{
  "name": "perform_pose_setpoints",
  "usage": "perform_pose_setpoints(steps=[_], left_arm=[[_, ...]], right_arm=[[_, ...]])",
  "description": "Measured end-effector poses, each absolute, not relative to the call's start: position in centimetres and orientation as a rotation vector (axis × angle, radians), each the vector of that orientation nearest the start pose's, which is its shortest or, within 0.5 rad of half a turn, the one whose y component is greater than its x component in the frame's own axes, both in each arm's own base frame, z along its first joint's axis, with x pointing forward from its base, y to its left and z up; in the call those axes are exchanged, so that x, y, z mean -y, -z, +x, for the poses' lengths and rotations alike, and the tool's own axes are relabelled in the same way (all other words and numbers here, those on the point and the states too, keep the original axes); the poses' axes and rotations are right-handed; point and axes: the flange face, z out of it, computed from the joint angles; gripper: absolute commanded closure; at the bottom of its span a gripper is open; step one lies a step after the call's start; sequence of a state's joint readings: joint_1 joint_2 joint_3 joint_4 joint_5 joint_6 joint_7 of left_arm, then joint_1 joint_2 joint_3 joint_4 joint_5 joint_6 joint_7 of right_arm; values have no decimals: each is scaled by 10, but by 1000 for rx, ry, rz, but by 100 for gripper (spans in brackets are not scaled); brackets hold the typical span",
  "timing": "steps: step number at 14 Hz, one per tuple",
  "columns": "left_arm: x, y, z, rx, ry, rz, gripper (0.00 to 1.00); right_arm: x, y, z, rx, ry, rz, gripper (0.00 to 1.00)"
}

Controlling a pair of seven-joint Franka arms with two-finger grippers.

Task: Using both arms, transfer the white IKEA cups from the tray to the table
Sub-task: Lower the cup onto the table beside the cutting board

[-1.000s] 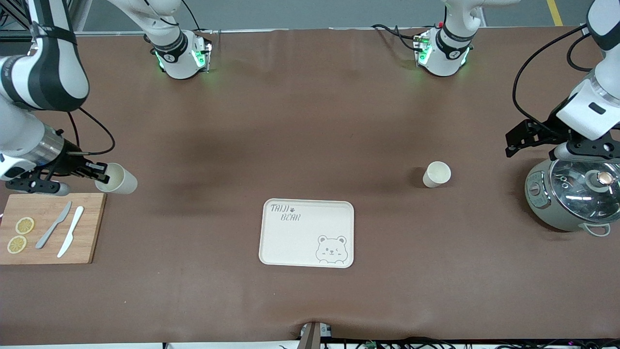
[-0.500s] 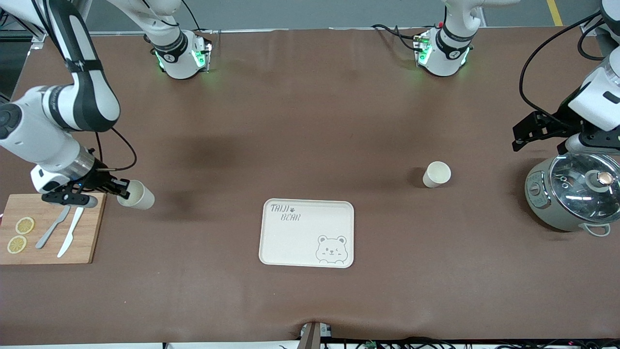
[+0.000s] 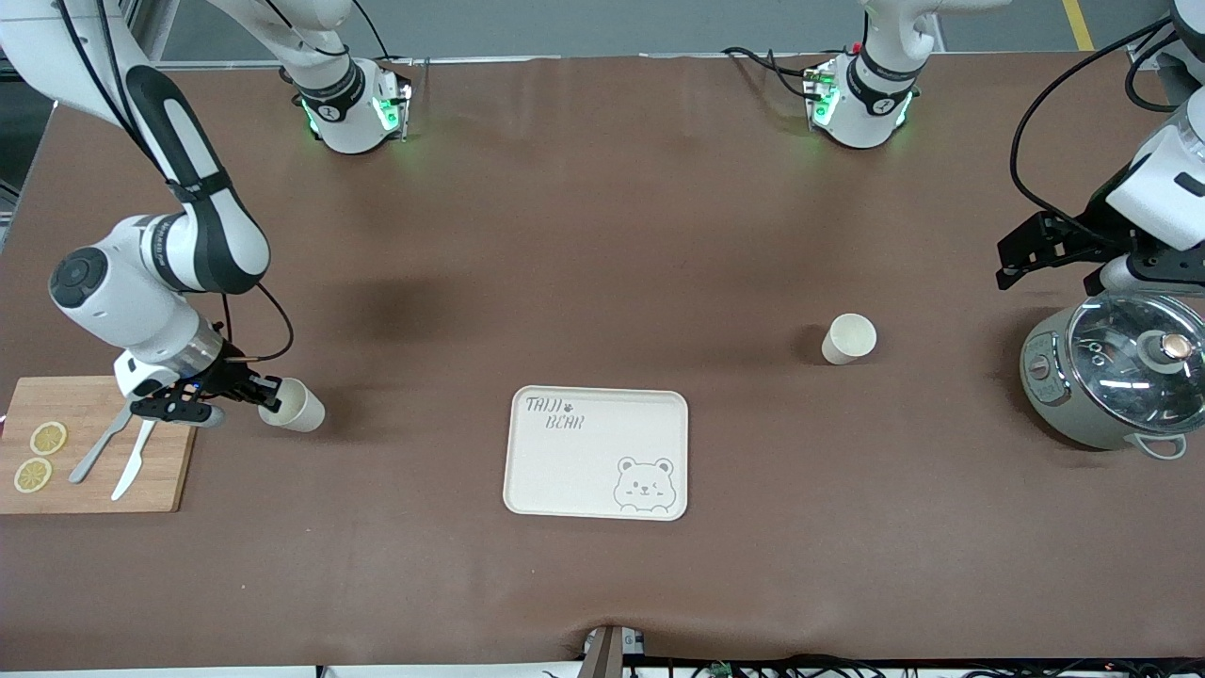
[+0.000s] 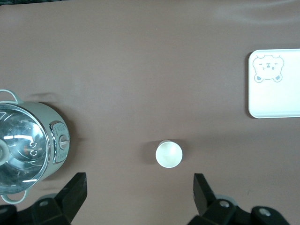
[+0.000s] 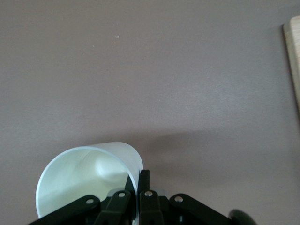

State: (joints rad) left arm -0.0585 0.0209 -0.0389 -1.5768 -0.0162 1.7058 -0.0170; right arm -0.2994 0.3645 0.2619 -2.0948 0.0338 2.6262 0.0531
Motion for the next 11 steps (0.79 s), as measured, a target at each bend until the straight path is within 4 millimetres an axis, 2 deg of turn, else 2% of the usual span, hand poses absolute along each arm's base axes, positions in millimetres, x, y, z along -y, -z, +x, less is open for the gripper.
perform_pose_setpoints(steps=[5, 11], left_arm=[[58, -625, 571, -124, 174, -3158, 0], [58, -623, 569, -120, 145, -3158, 0]], right_arm=[[28, -249, 602, -226, 302, -2999, 100], [28, -237, 602, -232, 316, -2993, 100]])
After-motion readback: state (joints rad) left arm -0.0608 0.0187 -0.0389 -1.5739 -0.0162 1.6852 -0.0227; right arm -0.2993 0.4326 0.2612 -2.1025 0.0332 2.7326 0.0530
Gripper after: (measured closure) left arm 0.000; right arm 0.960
